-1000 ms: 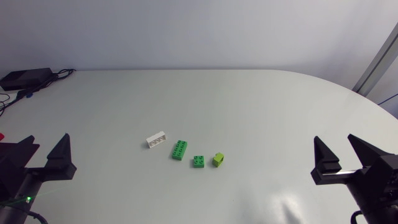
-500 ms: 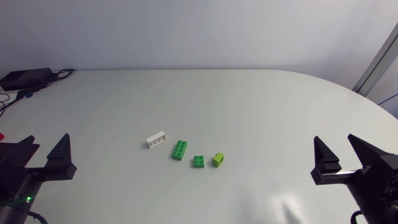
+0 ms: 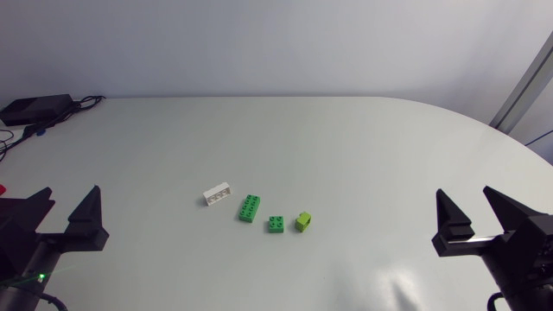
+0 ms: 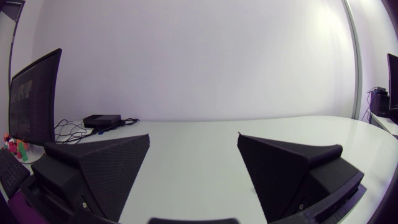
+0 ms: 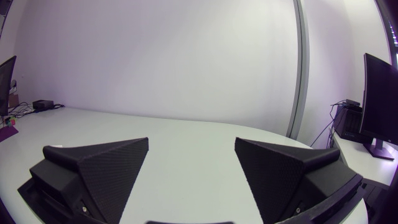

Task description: Disassemble duplo

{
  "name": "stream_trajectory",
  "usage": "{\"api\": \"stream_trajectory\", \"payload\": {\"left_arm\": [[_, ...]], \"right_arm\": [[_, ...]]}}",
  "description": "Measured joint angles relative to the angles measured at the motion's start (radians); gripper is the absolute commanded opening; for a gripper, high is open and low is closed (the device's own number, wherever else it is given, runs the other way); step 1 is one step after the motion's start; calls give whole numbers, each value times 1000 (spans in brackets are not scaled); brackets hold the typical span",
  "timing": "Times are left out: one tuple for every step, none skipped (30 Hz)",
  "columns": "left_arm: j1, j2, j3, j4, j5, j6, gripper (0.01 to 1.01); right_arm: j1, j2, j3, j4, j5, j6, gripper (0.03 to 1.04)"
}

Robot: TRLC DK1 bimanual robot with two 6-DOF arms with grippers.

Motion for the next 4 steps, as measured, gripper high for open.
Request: {"api": "stream_trajectory", "payload": {"left_arm": [[0,0,0,0,0,0,984],[0,0,0,0,0,0,984],[0,0,0,0,0,0,984],[0,0,0,0,0,0,984]], "right_arm": [[1,0,0,0,0,0,995],[6,0,0,0,2,0,995],[13,0,0,0,2,0,995],[19,0,0,0,2,0,995]]}}
